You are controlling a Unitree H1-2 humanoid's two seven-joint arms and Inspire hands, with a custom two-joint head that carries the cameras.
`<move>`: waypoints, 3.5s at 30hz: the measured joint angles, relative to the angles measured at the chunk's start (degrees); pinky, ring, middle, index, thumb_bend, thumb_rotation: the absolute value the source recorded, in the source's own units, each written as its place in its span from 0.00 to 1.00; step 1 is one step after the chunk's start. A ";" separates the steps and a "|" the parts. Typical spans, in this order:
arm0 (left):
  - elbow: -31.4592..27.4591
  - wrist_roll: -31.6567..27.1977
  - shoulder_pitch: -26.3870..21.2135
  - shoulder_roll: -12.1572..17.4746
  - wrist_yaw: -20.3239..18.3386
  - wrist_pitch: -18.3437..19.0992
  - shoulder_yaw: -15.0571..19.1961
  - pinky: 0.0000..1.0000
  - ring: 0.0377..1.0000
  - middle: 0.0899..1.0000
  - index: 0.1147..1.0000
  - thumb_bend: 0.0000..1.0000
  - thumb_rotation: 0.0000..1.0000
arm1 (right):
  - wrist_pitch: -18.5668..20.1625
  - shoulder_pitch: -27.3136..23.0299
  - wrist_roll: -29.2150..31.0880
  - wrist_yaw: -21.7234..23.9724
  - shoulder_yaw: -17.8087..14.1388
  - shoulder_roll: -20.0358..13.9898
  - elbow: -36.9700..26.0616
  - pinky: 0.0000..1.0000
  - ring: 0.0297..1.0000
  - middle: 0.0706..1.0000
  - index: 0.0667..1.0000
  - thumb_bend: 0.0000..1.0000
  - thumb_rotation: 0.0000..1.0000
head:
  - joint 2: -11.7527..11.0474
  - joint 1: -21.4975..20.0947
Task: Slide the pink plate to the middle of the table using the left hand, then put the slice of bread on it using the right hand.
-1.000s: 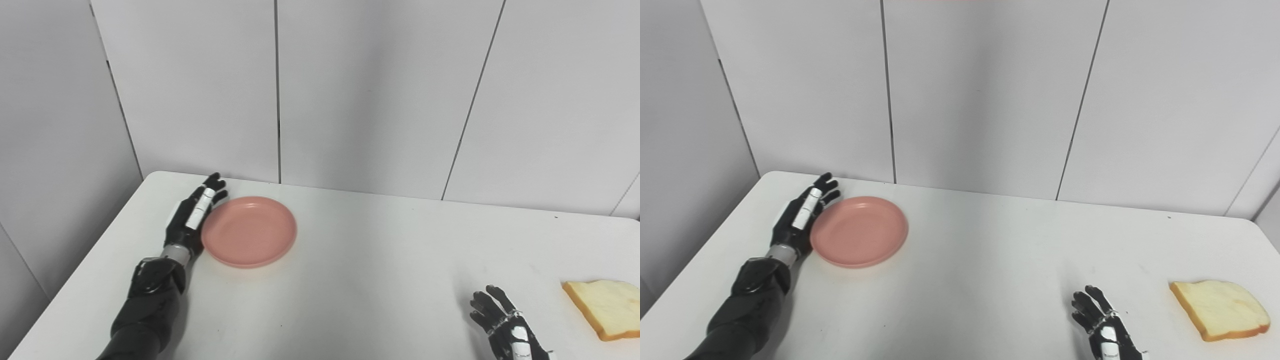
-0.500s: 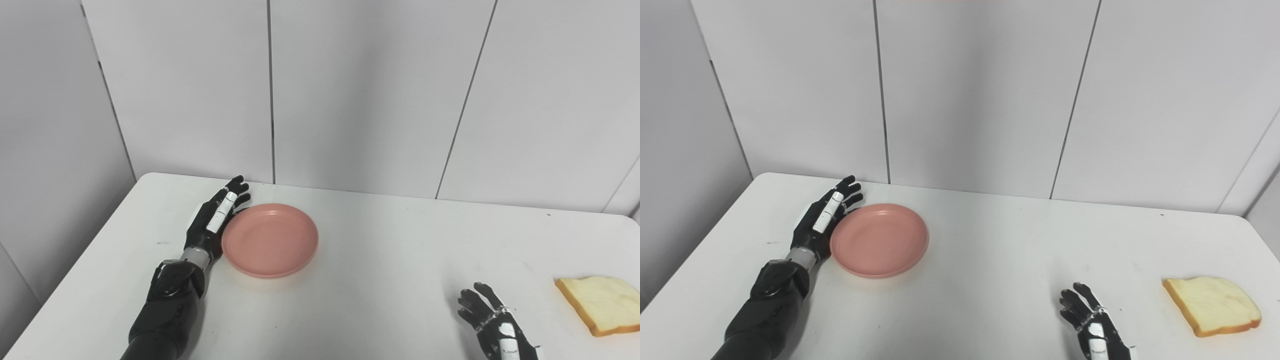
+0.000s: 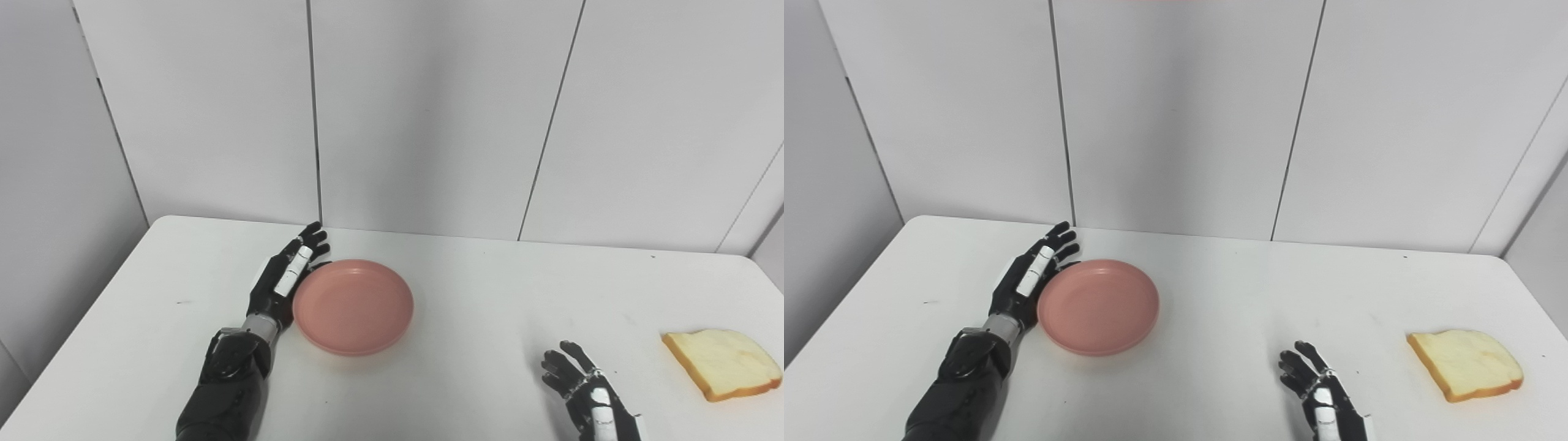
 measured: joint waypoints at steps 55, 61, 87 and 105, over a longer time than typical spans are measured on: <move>-8.02 3.38 3.17 -4.84 -0.57 4.51 -3.76 0.79 0.91 0.90 0.85 0.83 0.71 | -1.55 -0.19 -8.97 -8.17 5.29 3.57 -0.25 0.71 0.73 0.73 0.78 0.78 0.87 | 0.70 -18.90; -8.83 3.41 3.41 -4.71 -0.64 4.76 -3.82 0.79 0.90 0.90 0.84 0.83 0.70 | -0.72 -0.25 -8.42 -9.85 -1.01 2.44 -6.75 0.64 0.67 0.70 0.78 0.81 0.87 | 0.35 -19.34; -4.28 3.50 1.16 -3.86 -0.78 3.30 -4.23 0.79 0.91 0.89 0.85 0.86 0.70 | 16.51 -13.03 0.19 -3.55 -21.16 -29.53 -9.97 0.65 0.68 0.71 0.80 0.86 0.89 | -0.97 -20.74; -4.82 3.43 1.23 -4.02 -0.74 3.43 -4.25 0.79 0.90 0.89 0.85 0.82 0.72 | 6.10 -16.37 -25.60 4.83 -10.73 -49.90 9.66 0.77 0.83 0.87 0.89 0.91 0.59 | -0.70 -20.66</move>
